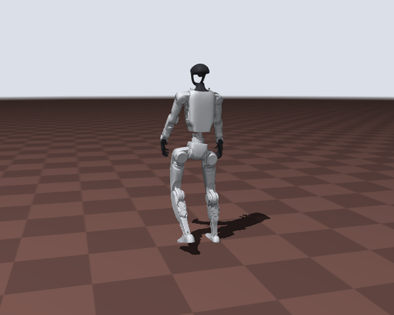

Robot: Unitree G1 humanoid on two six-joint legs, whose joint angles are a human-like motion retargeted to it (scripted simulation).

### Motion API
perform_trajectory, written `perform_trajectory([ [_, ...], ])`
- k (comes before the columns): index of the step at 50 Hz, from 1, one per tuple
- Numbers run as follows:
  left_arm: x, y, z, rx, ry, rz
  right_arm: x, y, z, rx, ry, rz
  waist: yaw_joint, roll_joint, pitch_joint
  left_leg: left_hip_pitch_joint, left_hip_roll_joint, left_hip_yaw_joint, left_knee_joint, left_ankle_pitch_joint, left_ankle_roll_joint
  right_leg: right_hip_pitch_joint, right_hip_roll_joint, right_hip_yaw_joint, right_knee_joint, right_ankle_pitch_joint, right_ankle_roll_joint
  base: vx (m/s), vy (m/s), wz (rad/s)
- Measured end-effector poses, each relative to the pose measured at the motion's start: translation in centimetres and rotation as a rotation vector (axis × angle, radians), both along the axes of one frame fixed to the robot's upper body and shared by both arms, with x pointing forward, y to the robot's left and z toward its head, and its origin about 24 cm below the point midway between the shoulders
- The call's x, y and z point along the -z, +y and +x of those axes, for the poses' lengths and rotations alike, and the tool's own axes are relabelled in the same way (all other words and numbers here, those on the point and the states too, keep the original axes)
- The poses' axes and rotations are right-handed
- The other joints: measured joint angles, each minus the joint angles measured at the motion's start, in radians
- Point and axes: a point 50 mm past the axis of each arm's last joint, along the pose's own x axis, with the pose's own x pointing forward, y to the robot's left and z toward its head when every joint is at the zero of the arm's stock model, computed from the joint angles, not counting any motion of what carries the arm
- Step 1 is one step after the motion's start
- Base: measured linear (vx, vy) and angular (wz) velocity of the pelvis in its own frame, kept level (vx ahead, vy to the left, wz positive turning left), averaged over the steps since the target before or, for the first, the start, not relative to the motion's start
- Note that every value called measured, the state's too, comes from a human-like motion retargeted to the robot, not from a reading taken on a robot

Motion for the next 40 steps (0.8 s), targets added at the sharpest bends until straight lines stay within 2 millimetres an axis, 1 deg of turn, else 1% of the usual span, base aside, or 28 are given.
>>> perform_trajectory([
  [1, 2.9, 2.5, -5.1, -0.074, 0.169, 0.009, -3.1, -1.9, 4.1, 0.044, -0.144, -0.053, 0.013, -0.010, -0.025, -0.133, 0.034, 0.035, 0.200, -0.051, 0.021, -0.023, -0.006, -0.013, -0.003, -0.010, 0.001, 0.17, -0.14, 0.99],
  [2, 4.8, 4.8, -10.5, -0.154, 0.326, 0.019, -6.7, -3.6, 7.8, 0.096, -0.293, -0.095, 0.027, -0.021, -0.043, -0.249, 0.065, 0.067, 0.382, -0.101, 0.044, -0.039, -0.012, -0.024, -0.006, -0.022, 0.002, 0.23, -0.09, 0.74],
  [3, 5.8, 7.0, -15.8, -0.244, 0.458, 0.034, -10.8, -5.2, 11.0, 0.155, -0.452, -0.125, 0.045, -0.034, -0.047, -0.335, 0.086, 0.092, 0.529, -0.147, 0.073, -0.040, -0.022, -0.032, -0.009, -0.036, 0.004, 0.26, -0.07, 0.61],
  [5, 5.6, 10.9, -25.5, -0.416, 0.652, 0.063, -19.8, -7.8, 15.4, 0.277, -0.779, -0.159, 0.084, -0.051, -0.049, -0.477, 0.117, 0.122, 0.762, -0.208, 0.118, -0.031, -0.031, -0.049, -0.016, -0.059, 0.004, 0.30, -0.06, 0.52],
  [7, 3.4, 14.1, -33.3, -0.520, 0.784, 0.106, -28.4, -9.6, 17.3, 0.365, -1.064, -0.187, 0.129, -0.066, -0.052, -0.588, 0.130, 0.135, 0.895, -0.236, 0.138, -0.025, -0.033, -0.068, -0.018, -0.071, 0.000, 0.31, -0.07, 0.52],
  [10, -2.1, 17.6, -42.6, -0.574, 0.985, 0.199, -39.3, -11.0, 16.9, 0.403, -1.368, -0.267, 0.196, -0.095, -0.058, -0.689, 0.150, 0.177, 0.969, -0.271, 0.174, -0.026, -0.036, -0.095, -0.003, -0.091, -0.003, 0.32, -0.06, 0.49],
  [12, -6.0, 18.8, -47.2, -0.645, 1.113, 0.251, -44.6, -11.1, 15.9, 0.382, -1.492, -0.322, 0.225, -0.113, -0.053, -0.701, 0.163, 0.215, 0.939, -0.285, 0.201, -0.012, -0.041, -0.118, 0.001, -0.107, -0.002, 0.34, -0.03, 0.50],
  [13, -7.7, 19.0, -49.1, -0.704, 1.159, 0.268, -46.8, -10.9, 15.4, 0.377, -1.545, -0.335, 0.233, -0.119, -0.050, -0.699, 0.164, 0.228, 0.904, -0.286, 0.206, -0.001, -0.042, -0.131, -0.001, -0.114, 0.000, 0.35, -0.01, 0.50],
  [15, -10.1, 18.6, -51.8, -0.852, 1.202, 0.283, -50.3, -10.4, 14.5, 0.394, -1.643, -0.315, 0.240, -0.122, -0.043, -0.677, 0.149, 0.237, 0.790, -0.278, 0.195, 0.024, -0.039, -0.154, -0.006, -0.128, 0.006, 0.35, 0.01, 0.42],
  [17, -10.3, 17.1, -53.1, -0.983, 1.196, 0.259, -52.1, -9.5, 14.4, 0.433, -1.711, -0.236, 0.236, -0.116, -0.038, -0.607, 0.144, 0.261, 0.597, -0.270, 0.173, 0.044, -0.033, -0.165, -0.002, -0.142, 0.017, 0.36, 0.03, 0.19],
  [19, -8.3, 14.7, -53.0, -1.056, 1.181, 0.193, -52.0, -8.0, 15.5, 0.443, -1.728, -0.128, 0.232, -0.110, -0.023, -0.453, 0.162, 0.365, 0.305, -0.259, 0.158, 0.065, -0.029, -0.160, 0.016, -0.156, 0.033, 0.39, 0.05, -0.21],
  [20, -6.7, 13.3, -52.5, -1.075, 1.171, 0.150, -51.5, -7.1, 16.4, 0.432, -1.721, -0.069, 0.233, -0.108, -0.006, -0.340, 0.168, 0.451, 0.120, -0.246, 0.149, 0.082, -0.033, -0.152, 0.028, -0.164, 0.043, 0.45, 0.09, -0.64],
  [22, -2.6, 11.2, -49.2, -1.097, 1.072, 0.113, -48.3, -5.3, 18.8, 0.407, -1.668, 0.027, 0.250, -0.088, 0.059, -0.034, 0.103, 0.679, -0.378, -0.113, 0.103, 0.154, -0.033, -0.128, 0.055, -0.183, 0.068, 0.48, 0.16, -0.72],
  [23, -0.6, 10.5, -46.8, -1.127, 0.990, 0.103, -45.9, -4.6, 19.8, 0.411, -1.623, 0.057, 0.248, -0.063, 0.080, 0.082, 0.068, 0.761, -0.593, -0.011, 0.072, 0.189, -0.013, -0.124, 0.069, -0.196, 0.069, 0.45, 0.23, -0.15],
  [24, 1.4, 10.0, -43.9, -1.147, 0.911, 0.080, -42.8, -4.0, 20.8, 0.405, -1.552, 0.070, 0.229, -0.038, 0.085, 0.149, 0.050, 0.795, -0.731, 0.071, 0.033, 0.209, 0.009, -0.131, 0.089, -0.207, 0.060, 0.41, 0.25, 0.43],
  [25, 3.1, 9.5, -40.8, -1.161, 0.835, 0.049, -39.2, -3.5, 21.4, 0.398, -1.468, 0.075, 0.203, -0.013, 0.081, 0.192, 0.040, 0.804, -0.830, 0.142, -0.011, 0.222, 0.032, -0.142, 0.112, -0.216, 0.044, 0.36, 0.26, 1.14],
  [27, 5.7, 9.2, -32.5, -1.092, 0.664, -0.002, -29.6, -2.4, 21.4, 0.331, -1.232, 0.042, 0.125, 0.020, 0.071, 0.238, 0.040, 0.713, -0.915, 0.205, -0.073, 0.220, 0.058, -0.184, 0.219, -0.200, -0.008, 0.33, 0.27, 1.92],
  [28, 6.4, 9.1, -27.7, -1.018, 0.566, -0.024, -24.1, -1.9, 20.2, 0.275, -1.088, 0.017, 0.084, 0.039, 0.070, 0.255, 0.055, 0.654, -0.915, 0.208, -0.088, 0.204, 0.068, -0.207, 0.315, -0.180, -0.041, 0.31, 0.27, 2.46],
  [29, 6.5, 8.8, -22.4, -0.913, 0.465, -0.048, -18.6, -1.6, 18.1, 0.191, -0.919, -0.006, 0.050, 0.061, 0.065, 0.263, 0.071, 0.598, -0.915, 0.210, -0.094, 0.148, 0.071, -0.218, 0.472, -0.164, -0.071, 0.29, 0.25, 2.66],
  [30, 6.0, 8.3, -17.0, -0.793, 0.360, -0.067, -13.3, -1.1, 15.2, 0.097, -0.734, -0.013, 0.019, 0.083, 0.058, 0.266, 0.087, 0.544, -0.915, 0.210, -0.096, 0.072, 0.071, -0.223, 0.658, -0.149, -0.099, 0.26, 0.21, 2.65],
  [31, 4.6, 7.4, -11.1, -0.667, 0.252, -0.081, -8.5, -0.6, 11.6, -0.003, -0.533, 0.006, -0.001, 0.090, 0.041, 0.248, 0.088, 0.496, -0.915, 0.205, -0.094, -0.045, 0.060, -0.203, 0.857, -0.136, -0.107, 0.26, 0.16, 2.62],
  [32, 2.5, 6.4, -5.5, -0.552, 0.139, -0.084, -4.3, 0.0, 7.3, -0.084, -0.336, 0.049, -0.023, 0.095, 0.029, 0.234, 0.087, 0.447, -0.915, 0.200, -0.093, -0.152, 0.050, -0.182, 1.041, -0.130, -0.113, 0.28, 0.09, 2.63],
  [33, -0.5, 5.3, -0.1, -0.456, 0.023, -0.080, -0.9, 1.0, 2.8, -0.138, -0.152, 0.116, -0.046, 0.096, 0.026, 0.227, 0.083, 0.397, -0.915, 0.192, -0.095, -0.241, 0.043, -0.160, 1.194, -0.138, -0.116, 0.33, 0.06, 2.72],
  [35, -8.2, 2.8, 8.6, -0.329, -0.222, -0.076, 3.7, 3.6, -6.5, -0.145, 0.143, 0.273, -0.105, 0.103, 0.039, 0.243, 0.080, 0.294, -0.915, 0.177, -0.102, -0.359, 0.024, -0.140, 1.431, -0.185, -0.135, 0.38, 0.03, 2.81],
  [36, -12.7, 1.6, 11.9, -0.309, -0.355, -0.089, 4.9, 5.1, -10.7, -0.096, 0.240, 0.342, -0.143, 0.107, 0.046, 0.251, 0.079, 0.243, -0.915, 0.174, -0.104, -0.402, 0.003, -0.142, 1.517, -0.214, -0.149, 0.39, 0.02, 2.76],
  [37, -17.4, 0.4, 14.5, -0.296, -0.488, -0.104, 5.6, 6.6, -14.8, -0.038, 0.327, 0.404, -0.179, 0.112, 0.053, 0.259, 0.079, 0.195, -0.915, 0.171, -0.105, -0.445, -0.017, -0.144, 1.593, -0.242, -0.162, 0.38, 0.02, 2.58],
  [38, -22.1, -0.7, 16.3, -0.297, -0.619, -0.127, 5.9, 8.0, -18.6, 0.031, 0.400, 0.453, -0.215, 0.120, 0.057, 0.264, 0.081, 0.152, -0.915, 0.171, -0.103, -0.488, -0.035, -0.145, 1.652, -0.265, -0.175, 0.37, 0.01, 2.26],
  [40, -31.0, -2.4, 18.1, -0.280, -0.858, -0.151, 5.5, 10.8, -25.2, 0.147, 0.533, 0.537, -0.268, 0.140, 0.063, 0.274, 0.090, 0.086, -0.915, 0.169, -0.088, -0.569, -0.048, -0.136, 1.724, -0.305, -0.202, 0.37, -0.02, 1.66],
])
